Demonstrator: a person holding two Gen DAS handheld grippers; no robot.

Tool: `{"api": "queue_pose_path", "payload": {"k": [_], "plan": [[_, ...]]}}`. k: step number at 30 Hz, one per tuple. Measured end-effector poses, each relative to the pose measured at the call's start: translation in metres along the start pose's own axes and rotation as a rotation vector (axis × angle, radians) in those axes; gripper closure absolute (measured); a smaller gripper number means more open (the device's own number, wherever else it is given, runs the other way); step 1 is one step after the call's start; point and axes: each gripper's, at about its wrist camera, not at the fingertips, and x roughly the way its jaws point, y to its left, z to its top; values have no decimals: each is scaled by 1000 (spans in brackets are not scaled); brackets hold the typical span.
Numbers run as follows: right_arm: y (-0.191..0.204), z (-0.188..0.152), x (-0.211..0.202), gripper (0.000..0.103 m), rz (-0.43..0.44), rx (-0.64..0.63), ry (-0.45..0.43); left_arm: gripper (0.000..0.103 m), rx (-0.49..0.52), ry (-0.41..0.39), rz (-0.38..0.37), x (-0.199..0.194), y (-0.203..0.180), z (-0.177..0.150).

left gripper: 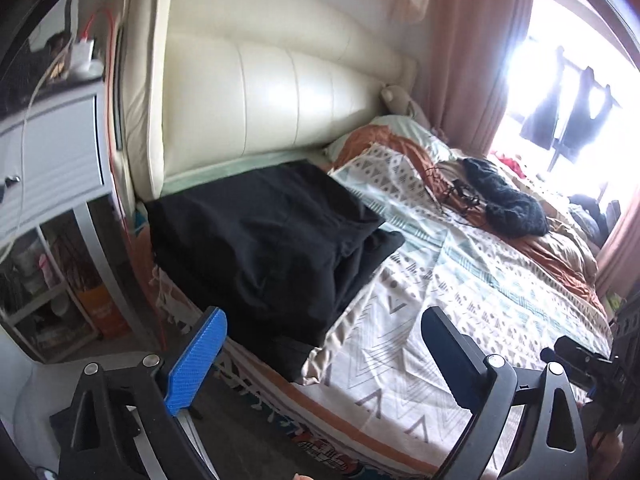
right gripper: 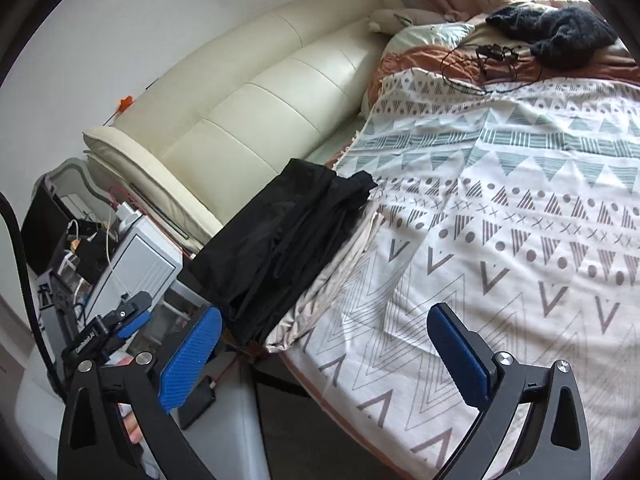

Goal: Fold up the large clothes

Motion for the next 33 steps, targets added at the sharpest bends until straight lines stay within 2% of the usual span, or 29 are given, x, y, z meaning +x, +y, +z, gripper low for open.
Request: {"api": "queue_pose_path", "payload": {"k": [5,13,18,23,33], "plan": [[12,-4,-47,0,-86,-47,-53,1,57,-41,-26,-34,-26,-3],[28,-20,-120,0,-165,-96,-119,1,124,-114,-100,-92,-60,-19],[32,-37,-161,0,-200,-116,-157,1,177,-130,-152,-122,-79,-38],[33,-58,-201,0,-280,-127,-206,1,183,-140,-197,-147,-89,-62],[46,-106,-262,0,-397,-187,-256,1,226,-213,-229,-195,-99,-104]]}}
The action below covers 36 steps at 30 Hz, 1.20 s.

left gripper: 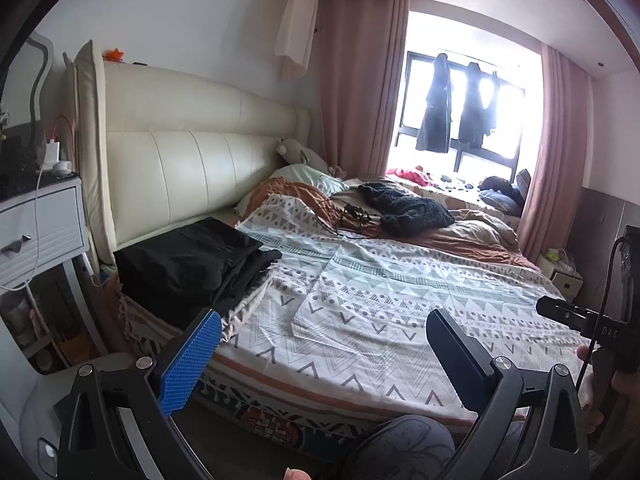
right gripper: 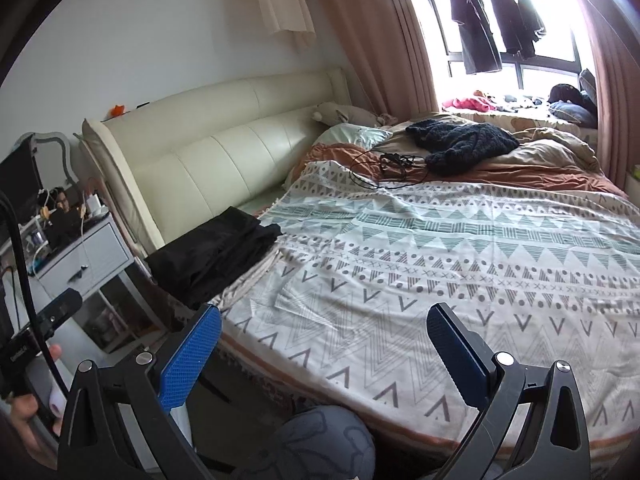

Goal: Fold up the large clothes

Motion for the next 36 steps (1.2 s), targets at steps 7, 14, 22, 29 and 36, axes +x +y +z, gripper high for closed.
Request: {"api": "queue_pose_path", "payload": {"k": [7,14,22,29,36], "plan": [[-2,-28,-27,0,2,-3,-27,1,16,-18,-13,-22,-5,-24],[-7,-63,-30,0,-12,5,-18,1,48,-20,-21,-29,-11,-47],[-18,-81,-36,0,-29,20,-4,1,49,2,-30,-24,-14,-59],[-18,-83,-39,0,-55,-14,1,1,40,17,-32,-20,-11,-62],[-22,-81,-36,0,-46,7,5,1,56,21,-19,-16,-15,-63]]}}
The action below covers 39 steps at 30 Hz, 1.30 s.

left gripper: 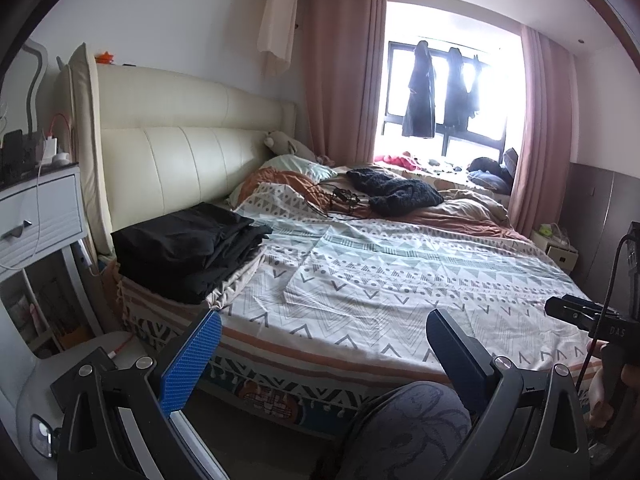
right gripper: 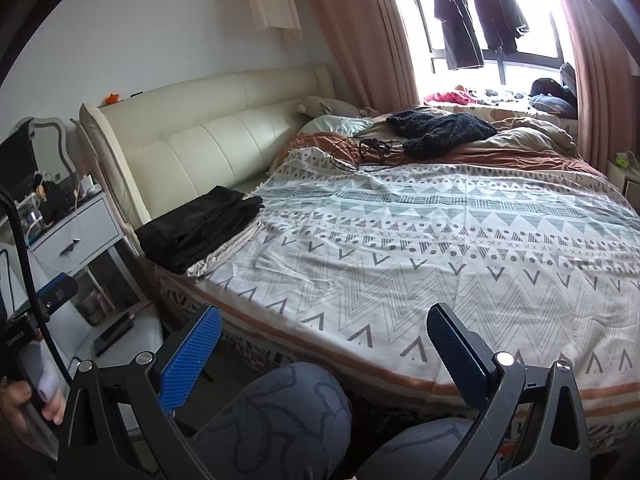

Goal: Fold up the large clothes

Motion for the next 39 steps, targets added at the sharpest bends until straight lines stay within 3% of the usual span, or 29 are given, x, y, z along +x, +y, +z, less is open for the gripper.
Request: {"api": "queue_pose_path", "payload": {"k": [39], "plan": [[2,-5,-6,0,-4,22,10,1,-15,-15,-13,-13,-1,-2]]}}
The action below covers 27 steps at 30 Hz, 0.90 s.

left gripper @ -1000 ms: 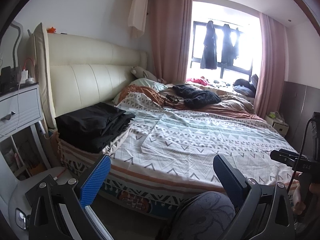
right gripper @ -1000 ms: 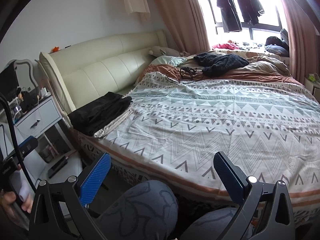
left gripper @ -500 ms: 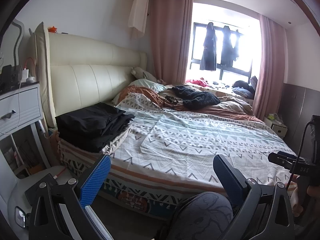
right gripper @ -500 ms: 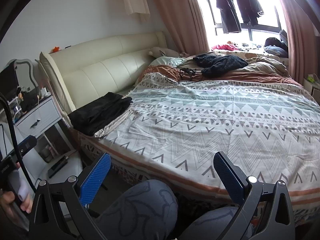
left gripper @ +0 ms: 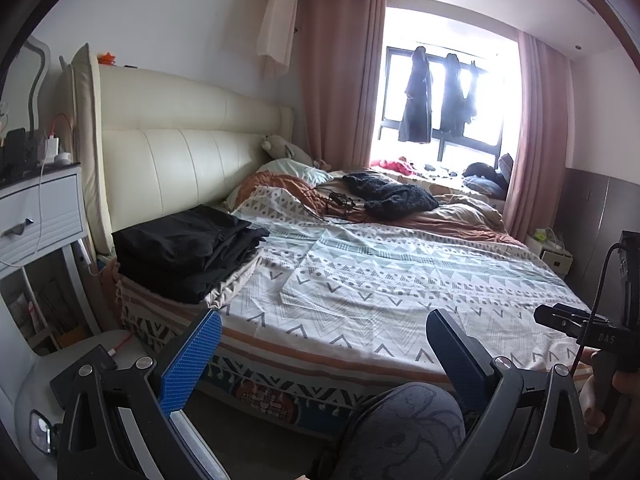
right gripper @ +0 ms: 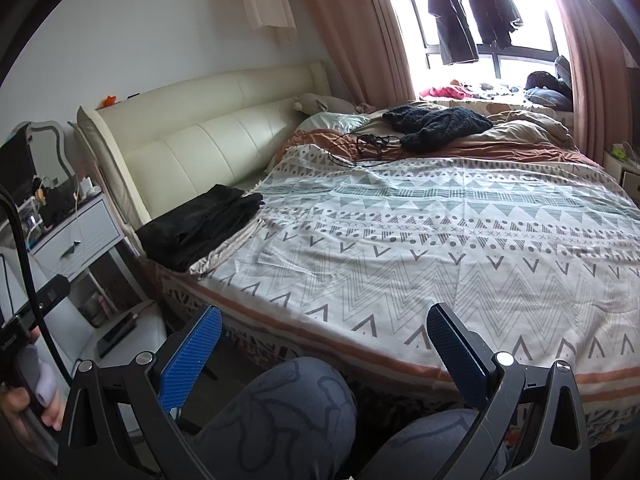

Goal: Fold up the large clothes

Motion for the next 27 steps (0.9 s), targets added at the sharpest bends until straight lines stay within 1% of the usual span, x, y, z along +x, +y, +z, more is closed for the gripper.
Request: {"api": "queue_pose_path", "payload": {"k": [27], "plan": [[-4,-3,0,0,-1,14,12,1,-10,3,3,-2,3,-1]]}}
